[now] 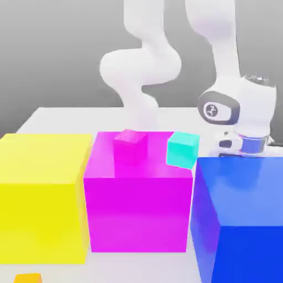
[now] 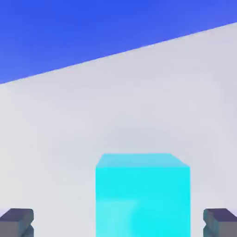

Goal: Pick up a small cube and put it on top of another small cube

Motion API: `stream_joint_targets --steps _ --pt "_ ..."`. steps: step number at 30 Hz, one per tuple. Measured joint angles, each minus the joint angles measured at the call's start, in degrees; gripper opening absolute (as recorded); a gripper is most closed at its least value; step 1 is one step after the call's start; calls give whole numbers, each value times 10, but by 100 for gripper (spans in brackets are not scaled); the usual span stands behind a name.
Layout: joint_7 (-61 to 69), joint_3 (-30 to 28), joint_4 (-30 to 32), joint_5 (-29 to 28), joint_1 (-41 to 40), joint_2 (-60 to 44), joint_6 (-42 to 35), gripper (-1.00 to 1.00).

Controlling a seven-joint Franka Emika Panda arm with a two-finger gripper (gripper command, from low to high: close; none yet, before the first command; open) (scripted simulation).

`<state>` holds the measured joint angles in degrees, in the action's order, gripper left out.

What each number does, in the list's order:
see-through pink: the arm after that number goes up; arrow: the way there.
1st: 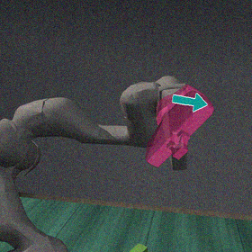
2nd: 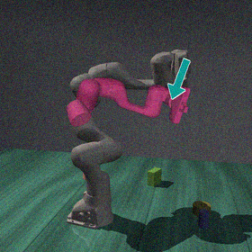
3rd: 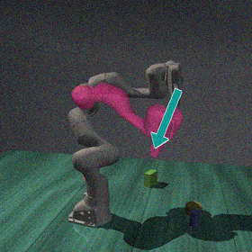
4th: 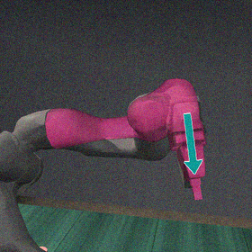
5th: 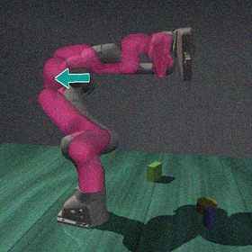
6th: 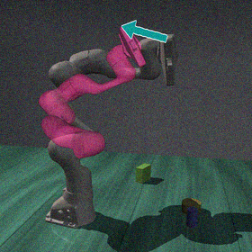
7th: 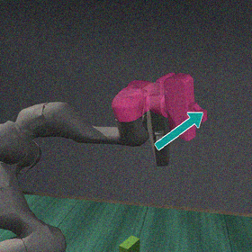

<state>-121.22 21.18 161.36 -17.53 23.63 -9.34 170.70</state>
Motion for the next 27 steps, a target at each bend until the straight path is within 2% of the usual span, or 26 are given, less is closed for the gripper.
stream_joint_targets --steps 6,7,13,15,22,27 --pt "-66 -118 -10 -92 94 -58 44 0" --pt "-73 -134 -11 -101 107 -66 50 -100" --pt "-76 -142 -12 -105 114 -70 55 -100" --pt "-68 -123 -11 -93 99 -60 47 -100" --pt "16 -9 2 22 14 5 -1 -100" --pt "84 36 14 114 -8 53 -33 -100"
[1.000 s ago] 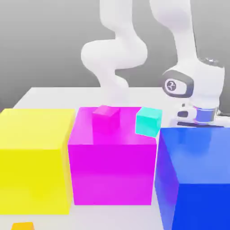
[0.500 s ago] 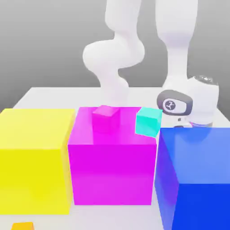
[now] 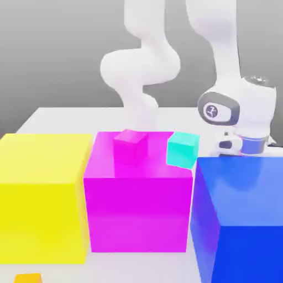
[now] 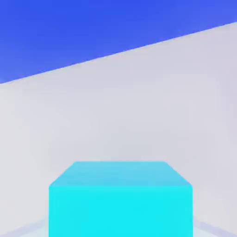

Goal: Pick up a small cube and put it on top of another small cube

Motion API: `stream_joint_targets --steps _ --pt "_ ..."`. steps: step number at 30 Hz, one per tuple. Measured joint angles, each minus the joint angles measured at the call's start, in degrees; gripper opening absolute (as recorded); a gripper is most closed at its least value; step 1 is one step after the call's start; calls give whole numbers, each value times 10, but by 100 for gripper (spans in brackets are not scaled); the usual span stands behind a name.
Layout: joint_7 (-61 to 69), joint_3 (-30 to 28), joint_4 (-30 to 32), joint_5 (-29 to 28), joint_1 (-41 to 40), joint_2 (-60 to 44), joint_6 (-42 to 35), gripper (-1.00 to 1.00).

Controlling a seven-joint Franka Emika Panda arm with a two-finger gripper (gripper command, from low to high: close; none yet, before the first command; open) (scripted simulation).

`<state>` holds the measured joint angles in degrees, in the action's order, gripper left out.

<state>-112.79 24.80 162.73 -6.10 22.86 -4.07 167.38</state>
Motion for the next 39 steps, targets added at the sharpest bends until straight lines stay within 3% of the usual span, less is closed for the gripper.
stream_joint_targets --steps 6,11,23,36,39 --pt "61 0 7 72 15 41 -48 -100" --pt "210 15 -46 59 29 10 -155 -100" --pt "546 59 -180 -99 75 -87 -403 -100" --pt "881 75 -307 -301 132 -165 -588 -100" --pt "959 76 -341 -326 128 -166 -601 -100"
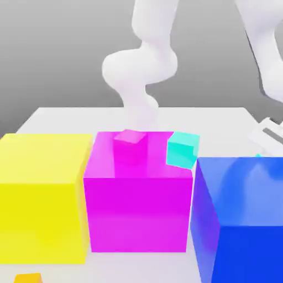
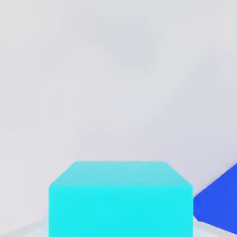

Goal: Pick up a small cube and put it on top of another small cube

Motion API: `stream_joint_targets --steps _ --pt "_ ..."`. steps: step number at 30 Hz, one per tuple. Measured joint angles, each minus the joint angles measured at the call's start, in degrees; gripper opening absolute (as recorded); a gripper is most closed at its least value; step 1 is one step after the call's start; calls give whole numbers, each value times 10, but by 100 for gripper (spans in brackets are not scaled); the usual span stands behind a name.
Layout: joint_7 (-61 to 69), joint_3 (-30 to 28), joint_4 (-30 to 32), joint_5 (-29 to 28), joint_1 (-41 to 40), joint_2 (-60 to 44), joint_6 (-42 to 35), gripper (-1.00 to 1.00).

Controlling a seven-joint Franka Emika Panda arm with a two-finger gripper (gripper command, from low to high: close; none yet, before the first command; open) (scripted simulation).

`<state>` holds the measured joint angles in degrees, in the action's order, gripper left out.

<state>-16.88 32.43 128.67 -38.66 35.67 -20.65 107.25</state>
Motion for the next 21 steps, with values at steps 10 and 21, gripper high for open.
stream_joint_targets --steps 10,21 --pt "262 -4 -117 -44 -42 21 -8 -100" --pt "307 -101 -141 -27 -153 81 -58 -100"
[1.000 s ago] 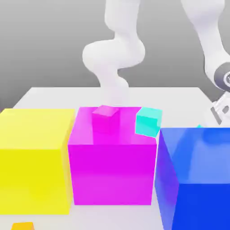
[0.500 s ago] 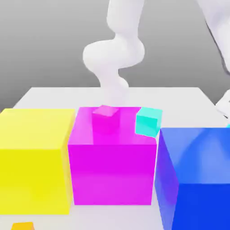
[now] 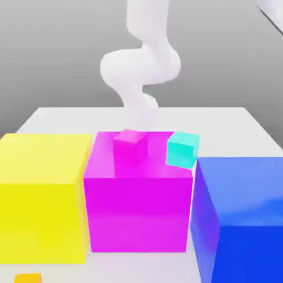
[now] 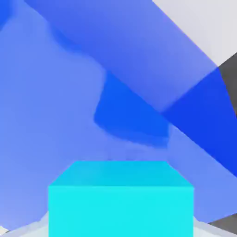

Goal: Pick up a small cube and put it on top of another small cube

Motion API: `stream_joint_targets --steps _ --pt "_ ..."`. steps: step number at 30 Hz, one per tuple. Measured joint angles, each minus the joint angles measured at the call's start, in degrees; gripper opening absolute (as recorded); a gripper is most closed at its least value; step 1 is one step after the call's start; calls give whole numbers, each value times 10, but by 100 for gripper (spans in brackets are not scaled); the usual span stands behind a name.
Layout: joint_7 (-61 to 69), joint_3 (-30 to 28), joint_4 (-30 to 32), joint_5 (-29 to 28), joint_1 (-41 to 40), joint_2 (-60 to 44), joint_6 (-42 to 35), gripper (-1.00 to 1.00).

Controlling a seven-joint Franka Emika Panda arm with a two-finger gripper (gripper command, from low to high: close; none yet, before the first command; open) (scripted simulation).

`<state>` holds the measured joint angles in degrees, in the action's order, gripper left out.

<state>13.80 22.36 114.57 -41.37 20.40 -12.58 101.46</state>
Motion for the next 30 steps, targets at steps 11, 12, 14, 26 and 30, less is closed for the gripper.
stream_joint_targets --steps 11,12,14,26,30 --pt "-340 -88 106 112 -116 125 -37 -100" --pt "-372 -94 116 125 -129 141 -36 -100" --pt "-433 -109 137 154 -152 175 -32 -100" --pt "-763 -212 266 350 -270 413 31 -100" --pt "-859 -222 308 423 -290 480 54 -100"
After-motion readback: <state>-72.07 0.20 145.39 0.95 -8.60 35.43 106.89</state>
